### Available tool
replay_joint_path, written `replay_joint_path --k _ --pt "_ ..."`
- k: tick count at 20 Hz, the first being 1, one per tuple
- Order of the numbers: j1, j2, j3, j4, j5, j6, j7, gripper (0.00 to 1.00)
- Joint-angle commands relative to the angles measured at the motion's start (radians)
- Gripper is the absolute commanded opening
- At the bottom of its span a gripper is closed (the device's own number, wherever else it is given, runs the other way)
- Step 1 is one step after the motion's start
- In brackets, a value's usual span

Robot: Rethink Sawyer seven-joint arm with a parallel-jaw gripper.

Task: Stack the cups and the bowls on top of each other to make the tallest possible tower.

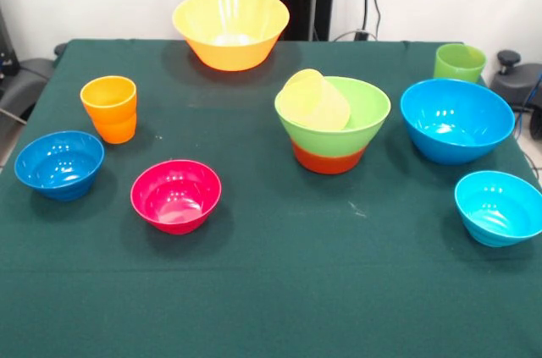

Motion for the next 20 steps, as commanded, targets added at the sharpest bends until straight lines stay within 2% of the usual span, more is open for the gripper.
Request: replay_joint_path --k 1,4,7,11,14,17,20 --pt "-0.052 -0.007 0.095 -0.039 -0.052 0.093 0.106 1.00" --pt "-0.120 0.007 0.146 -0.039 -0.064 0.175 -0.088 1.00" --pt "-0.157 0.012 0.169 -0.030 -0.029 0.276 -0.232 1.00" --pt "-0.145 0.014 0.174 0.023 0.073 0.501 -0.451 1.00" --pt "-0.172 -0.008 0.202 0.039 0.120 0.610 -0.612 1.00" --pt "-0.239 -0.049 0.255 0.045 0.172 0.683 -0.818 1.00" --pt "-0.290 -0.069 0.293 0.036 0.189 0.714 -0.941 1.00"
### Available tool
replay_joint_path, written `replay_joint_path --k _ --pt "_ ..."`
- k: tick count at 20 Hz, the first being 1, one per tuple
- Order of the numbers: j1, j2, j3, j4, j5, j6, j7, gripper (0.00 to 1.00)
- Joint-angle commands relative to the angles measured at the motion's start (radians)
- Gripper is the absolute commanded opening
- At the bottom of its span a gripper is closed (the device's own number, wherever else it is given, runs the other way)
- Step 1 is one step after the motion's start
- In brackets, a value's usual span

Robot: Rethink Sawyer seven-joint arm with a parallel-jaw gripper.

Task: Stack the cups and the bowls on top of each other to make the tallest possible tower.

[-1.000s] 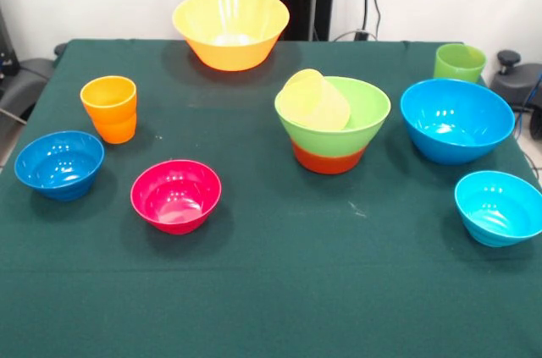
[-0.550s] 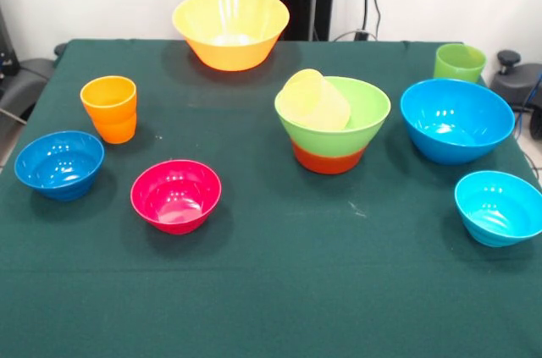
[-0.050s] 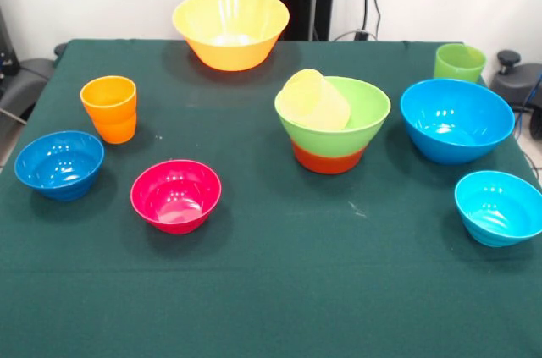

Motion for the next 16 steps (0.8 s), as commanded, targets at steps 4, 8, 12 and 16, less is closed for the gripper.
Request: replay_joint_path --k 4,8,12,16 --pt "-0.139 -0.031 0.293 0.008 0.104 0.193 -0.653 1.00" --pt "-0.190 -0.032 0.331 -0.020 0.104 0.182 -0.737 1.00" --pt "-0.234 -0.024 0.368 -0.050 0.091 0.165 -0.784 1.00" --pt "-0.287 -0.012 0.410 -0.086 0.082 0.146 -0.843 1.00"
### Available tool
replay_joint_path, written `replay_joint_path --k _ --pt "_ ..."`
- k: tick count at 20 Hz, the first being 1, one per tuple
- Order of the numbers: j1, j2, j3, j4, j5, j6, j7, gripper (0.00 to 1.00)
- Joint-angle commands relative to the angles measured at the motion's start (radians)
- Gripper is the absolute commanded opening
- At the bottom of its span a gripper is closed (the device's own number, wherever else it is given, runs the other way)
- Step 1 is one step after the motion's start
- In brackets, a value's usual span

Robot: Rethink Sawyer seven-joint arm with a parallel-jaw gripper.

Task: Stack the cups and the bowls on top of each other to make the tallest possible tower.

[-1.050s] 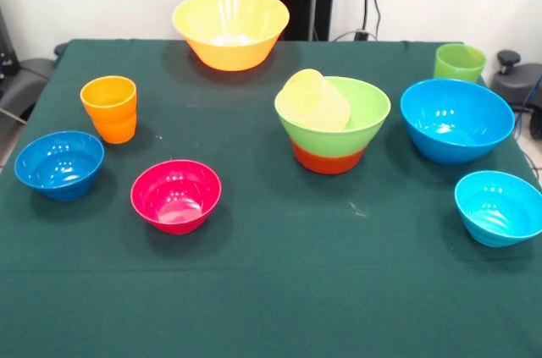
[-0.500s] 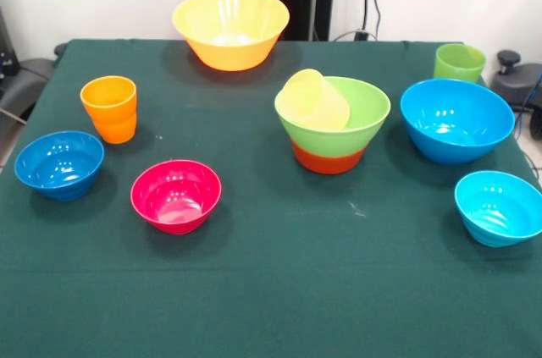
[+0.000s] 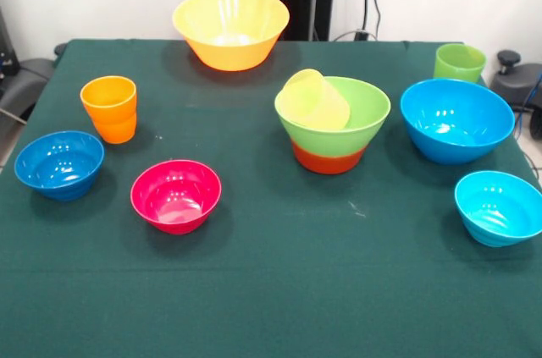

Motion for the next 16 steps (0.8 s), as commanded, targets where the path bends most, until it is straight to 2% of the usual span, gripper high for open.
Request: replay_joint_path --k 1,3,4,6,10,13,16 --pt "-0.083 0.028 0.266 -0.093 0.037 0.040 -0.303 1.00" --pt "-0.105 0.039 0.284 -0.114 0.024 0.039 -0.324 1.00" --pt "-0.099 0.049 0.283 -0.124 -0.002 0.037 -0.273 1.00" --pt "-0.060 0.080 0.258 -0.139 -0.079 0.029 -0.091 1.00" --pt "0.002 0.129 0.234 -0.145 -0.156 0.013 0.140 1.00" --pt "0.016 0.149 0.238 -0.145 -0.173 0.012 0.194 1.00" --pt "0.020 0.154 0.233 -0.144 -0.166 0.035 0.193 1.00"
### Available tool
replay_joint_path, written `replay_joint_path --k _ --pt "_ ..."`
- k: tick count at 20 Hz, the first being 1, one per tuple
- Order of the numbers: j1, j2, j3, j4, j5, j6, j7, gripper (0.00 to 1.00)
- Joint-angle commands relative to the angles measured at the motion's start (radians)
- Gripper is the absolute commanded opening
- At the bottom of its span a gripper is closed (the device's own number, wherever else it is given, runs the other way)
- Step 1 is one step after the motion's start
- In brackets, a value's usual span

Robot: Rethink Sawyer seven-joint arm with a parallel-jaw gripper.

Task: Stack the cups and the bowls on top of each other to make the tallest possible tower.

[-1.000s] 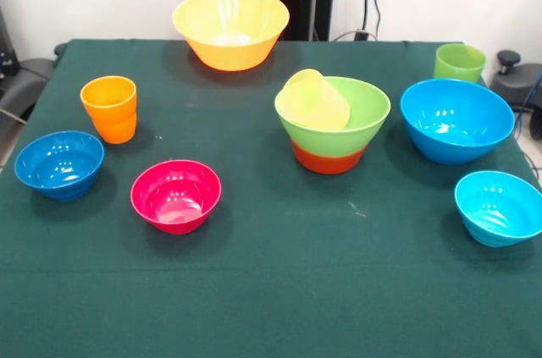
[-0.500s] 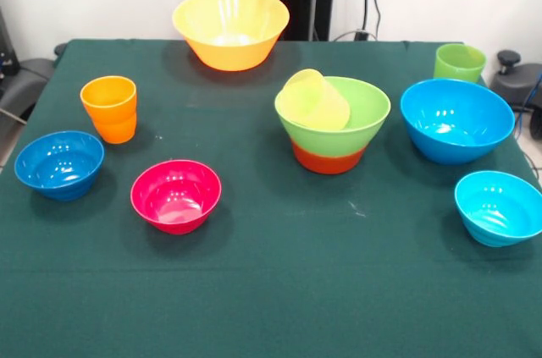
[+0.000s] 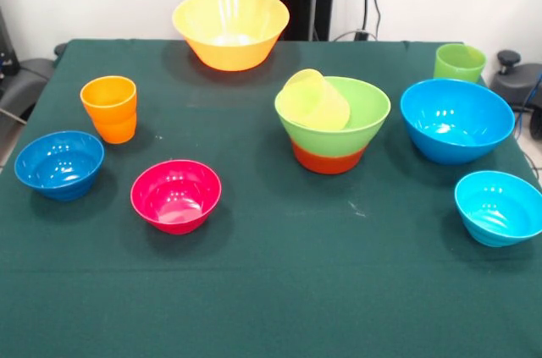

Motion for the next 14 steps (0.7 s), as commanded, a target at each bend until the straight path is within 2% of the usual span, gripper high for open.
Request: replay_joint_path --k 1,9,14 --pt "0.032 0.083 0.167 -0.068 -0.045 0.033 0.203 1.00" --pt "0.063 0.154 0.117 -0.105 -0.131 -0.019 0.391 1.00" --pt "0.065 0.166 0.124 -0.104 -0.156 -0.031 0.431 1.00"
